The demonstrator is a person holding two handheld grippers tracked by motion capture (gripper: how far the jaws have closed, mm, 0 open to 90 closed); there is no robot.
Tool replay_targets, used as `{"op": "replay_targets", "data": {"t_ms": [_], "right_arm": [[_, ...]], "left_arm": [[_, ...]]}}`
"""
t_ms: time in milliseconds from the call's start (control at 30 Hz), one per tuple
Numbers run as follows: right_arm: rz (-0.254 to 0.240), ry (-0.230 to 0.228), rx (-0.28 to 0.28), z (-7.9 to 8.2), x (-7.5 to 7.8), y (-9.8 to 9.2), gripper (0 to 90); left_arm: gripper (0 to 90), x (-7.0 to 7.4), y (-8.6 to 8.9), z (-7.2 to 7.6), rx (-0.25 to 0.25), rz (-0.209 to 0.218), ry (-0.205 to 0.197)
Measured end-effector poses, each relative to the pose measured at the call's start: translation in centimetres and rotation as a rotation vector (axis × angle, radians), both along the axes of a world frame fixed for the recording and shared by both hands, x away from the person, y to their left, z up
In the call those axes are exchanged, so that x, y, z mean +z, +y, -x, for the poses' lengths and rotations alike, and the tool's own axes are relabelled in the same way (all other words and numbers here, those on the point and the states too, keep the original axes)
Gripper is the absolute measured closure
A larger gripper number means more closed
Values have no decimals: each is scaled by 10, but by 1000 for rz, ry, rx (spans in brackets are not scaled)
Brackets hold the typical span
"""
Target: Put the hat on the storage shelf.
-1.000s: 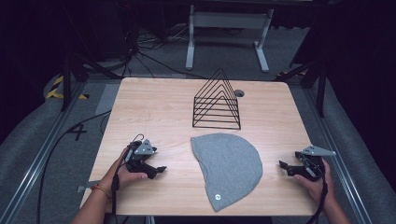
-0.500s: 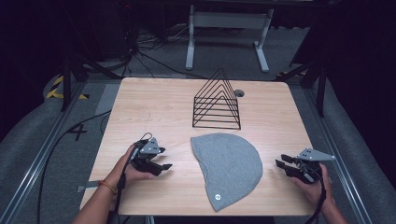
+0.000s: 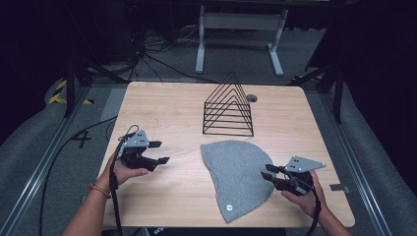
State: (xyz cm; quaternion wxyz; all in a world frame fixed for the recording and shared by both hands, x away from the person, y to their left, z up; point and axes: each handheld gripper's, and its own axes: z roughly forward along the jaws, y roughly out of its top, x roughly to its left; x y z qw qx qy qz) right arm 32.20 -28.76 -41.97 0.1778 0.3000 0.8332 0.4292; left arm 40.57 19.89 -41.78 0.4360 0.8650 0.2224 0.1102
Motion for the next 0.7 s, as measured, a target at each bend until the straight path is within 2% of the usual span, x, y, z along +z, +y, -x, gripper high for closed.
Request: {"op": "replay_targets", "data": {"t_ms": [167,233,400,500,533,567,633,700], "right_arm": [[5,9,62,-5,-2,19,744],[14,15,92,-3,-4,27,771],[37,40,170,6,-12,45,815],[50,67,218,13,-18,55,825],[57,74,235,16,-21,58,828],[67,79,252,17,-23,61,830],[77,89,268,20,-26,64,831],[84,98,281,21,-28,65,831]], "left_arm": [[349,0,-24,-13,-31,-38,-8],[355,-3,-38,-20,-47,-55,3],[388,-6,-76,-34,-104,-58,5],[400,-7,-101,-42,-143,-52,-12],[406,-8,-108,-44,-150,-50,-1],[408,-9,-115,-46,-157,-57,-6],[415,-12,-126,-48,-167,-43,-2],[435,-15,-136,-48,-179,-54,0]]}}
